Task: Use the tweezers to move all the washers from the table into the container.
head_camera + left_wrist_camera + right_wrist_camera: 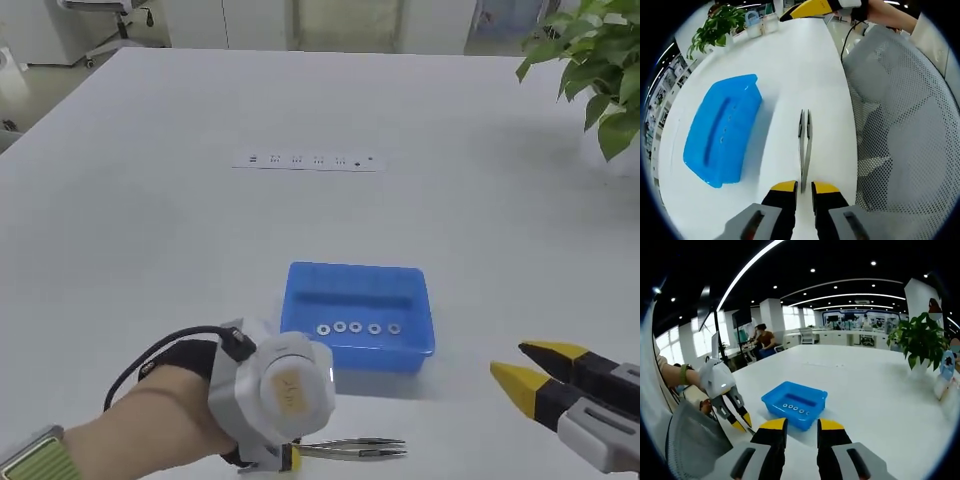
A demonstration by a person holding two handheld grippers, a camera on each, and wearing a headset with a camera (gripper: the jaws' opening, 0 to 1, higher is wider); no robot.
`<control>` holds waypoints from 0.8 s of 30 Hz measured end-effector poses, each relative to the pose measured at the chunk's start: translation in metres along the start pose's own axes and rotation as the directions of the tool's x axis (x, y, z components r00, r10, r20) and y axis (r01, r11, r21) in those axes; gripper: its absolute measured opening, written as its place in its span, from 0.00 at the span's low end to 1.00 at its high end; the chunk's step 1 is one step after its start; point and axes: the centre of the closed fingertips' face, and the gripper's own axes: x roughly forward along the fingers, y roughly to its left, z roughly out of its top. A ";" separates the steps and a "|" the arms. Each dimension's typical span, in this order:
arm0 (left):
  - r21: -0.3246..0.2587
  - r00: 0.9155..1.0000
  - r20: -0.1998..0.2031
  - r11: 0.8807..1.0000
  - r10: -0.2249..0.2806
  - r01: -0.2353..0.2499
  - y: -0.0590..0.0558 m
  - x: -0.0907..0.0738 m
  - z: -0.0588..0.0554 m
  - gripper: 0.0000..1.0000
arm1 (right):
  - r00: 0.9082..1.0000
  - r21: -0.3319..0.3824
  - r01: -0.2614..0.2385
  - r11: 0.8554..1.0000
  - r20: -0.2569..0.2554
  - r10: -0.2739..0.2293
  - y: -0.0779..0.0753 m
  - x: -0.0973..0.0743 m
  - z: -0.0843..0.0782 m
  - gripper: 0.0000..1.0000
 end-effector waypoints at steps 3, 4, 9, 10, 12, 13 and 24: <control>-0.054 0.997 0.065 0.998 0.029 -0.025 0.003 -0.007 0.003 0.16 | 1.000 0.004 -0.001 1.000 0.001 0.001 -0.001 0.000 0.000 0.23; -0.089 0.996 0.088 0.996 0.034 -0.027 0.004 -0.010 0.003 0.18 | 1.000 0.004 -0.002 1.000 0.003 0.002 -0.001 0.000 0.000 0.24; -0.247 0.973 0.203 0.967 0.110 -0.058 0.013 -0.025 0.005 0.29 | 1.000 -0.007 0.006 1.000 0.016 -0.006 -0.003 0.000 0.002 0.29; -0.276 0.966 0.227 0.959 0.125 -0.059 0.015 -0.028 0.006 0.31 | 1.000 -0.010 0.006 1.000 0.023 -0.006 -0.003 0.000 0.004 0.31; -0.344 0.941 0.289 0.937 0.173 -0.067 0.020 -0.037 0.009 0.33 | 0.999 -0.012 0.009 1.000 0.034 -0.009 -0.003 0.000 0.006 0.36; -0.376 0.922 0.325 0.923 0.210 -0.077 0.024 -0.044 0.011 0.35 | 0.999 -0.014 0.010 1.000 0.042 -0.009 -0.003 0.000 0.007 0.37; -0.549 0.718 0.469 0.807 0.513 -0.218 0.046 -0.110 0.021 0.63 | 0.997 -0.033 0.017 0.999 0.081 -0.014 -0.003 -0.001 0.017 0.49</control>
